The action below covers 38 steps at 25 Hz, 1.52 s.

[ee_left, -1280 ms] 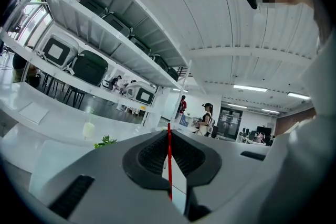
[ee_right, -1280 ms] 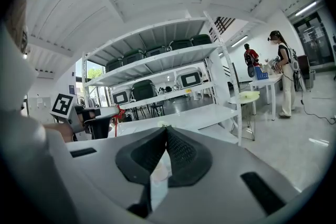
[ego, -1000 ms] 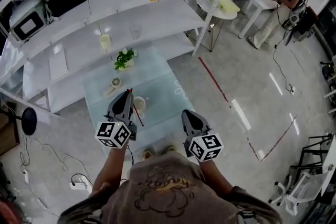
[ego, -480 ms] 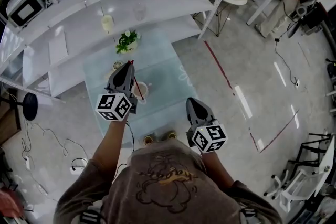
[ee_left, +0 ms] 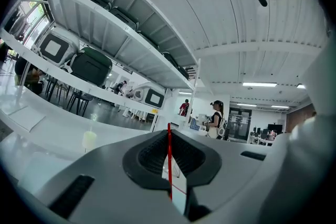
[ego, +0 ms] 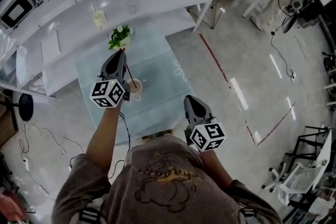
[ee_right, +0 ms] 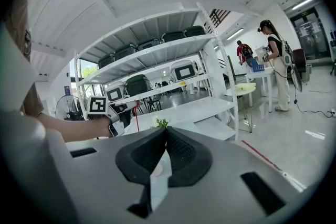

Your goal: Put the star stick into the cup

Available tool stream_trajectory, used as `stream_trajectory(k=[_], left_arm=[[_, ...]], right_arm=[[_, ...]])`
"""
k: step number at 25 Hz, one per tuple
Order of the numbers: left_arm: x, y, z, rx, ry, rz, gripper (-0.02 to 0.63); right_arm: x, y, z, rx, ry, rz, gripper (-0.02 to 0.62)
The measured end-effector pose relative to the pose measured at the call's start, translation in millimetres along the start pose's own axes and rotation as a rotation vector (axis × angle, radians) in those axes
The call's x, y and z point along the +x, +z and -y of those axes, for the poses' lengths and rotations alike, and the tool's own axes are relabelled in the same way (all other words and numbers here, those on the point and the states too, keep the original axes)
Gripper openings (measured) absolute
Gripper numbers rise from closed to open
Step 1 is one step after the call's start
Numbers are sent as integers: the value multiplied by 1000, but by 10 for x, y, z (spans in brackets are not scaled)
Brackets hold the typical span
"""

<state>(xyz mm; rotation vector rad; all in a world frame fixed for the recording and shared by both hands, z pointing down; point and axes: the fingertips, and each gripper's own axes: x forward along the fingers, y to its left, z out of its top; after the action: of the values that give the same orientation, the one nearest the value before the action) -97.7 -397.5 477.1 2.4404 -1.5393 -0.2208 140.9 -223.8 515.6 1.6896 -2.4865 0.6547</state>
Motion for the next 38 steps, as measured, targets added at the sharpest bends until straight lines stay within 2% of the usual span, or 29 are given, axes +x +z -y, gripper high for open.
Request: stream_trajectory(k=[5, 11, 26, 38], left_arm=[[92, -118, -65, 9, 7, -12, 32], [119, -463, -89, 23, -3, -55, 32], [178, -1178, -224, 65, 55, -191, 32], [225, -1495, -255, 64, 87, -266, 34]], right_arm=[[-29, -29, 51, 3, -15, -5, 2], [-87, -53, 114, 5, -34, -14, 2], [-216, -175, 281, 11, -85, -48, 2], [-273, -180, 401, 17, -106, -62, 2]])
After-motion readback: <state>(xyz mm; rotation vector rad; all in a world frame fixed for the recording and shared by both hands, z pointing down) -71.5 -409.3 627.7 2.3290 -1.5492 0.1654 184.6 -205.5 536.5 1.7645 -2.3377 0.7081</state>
